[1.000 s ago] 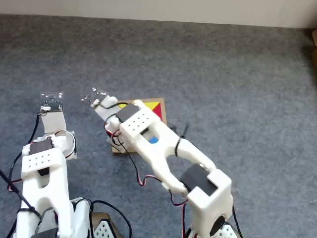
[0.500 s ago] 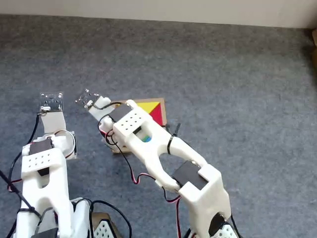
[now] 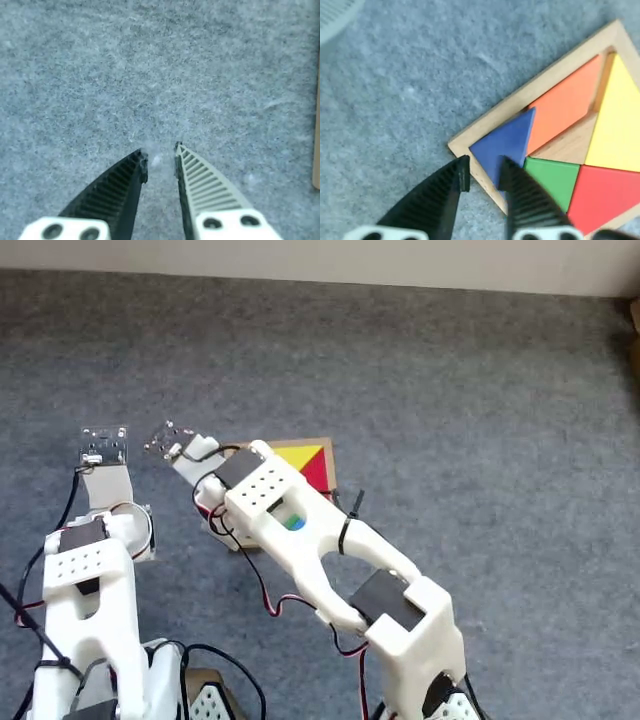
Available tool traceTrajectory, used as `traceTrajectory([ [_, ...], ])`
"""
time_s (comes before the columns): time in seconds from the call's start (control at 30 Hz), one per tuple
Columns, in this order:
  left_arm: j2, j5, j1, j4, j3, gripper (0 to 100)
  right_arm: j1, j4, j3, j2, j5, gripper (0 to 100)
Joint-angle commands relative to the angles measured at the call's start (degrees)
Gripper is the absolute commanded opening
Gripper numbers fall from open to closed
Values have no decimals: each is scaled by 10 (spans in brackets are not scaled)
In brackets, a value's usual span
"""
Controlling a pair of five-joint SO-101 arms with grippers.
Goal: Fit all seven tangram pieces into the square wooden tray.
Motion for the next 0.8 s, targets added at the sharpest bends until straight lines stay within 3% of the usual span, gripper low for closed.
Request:
traceTrajectory([
  [0.0,-11,5,-5,-11,-18,109,-3,-3,-30,-43,3,21],
  [0.23,-11,5,-5,-11,-18,109,39,-63,-5,1,3,20],
  [0.5,-11,5,-5,-11,-17,109,10,-29,-4,60,3,16],
  [0.77,-11,5,-5,-11,-17,109,36,8,-11,57,3,15],
])
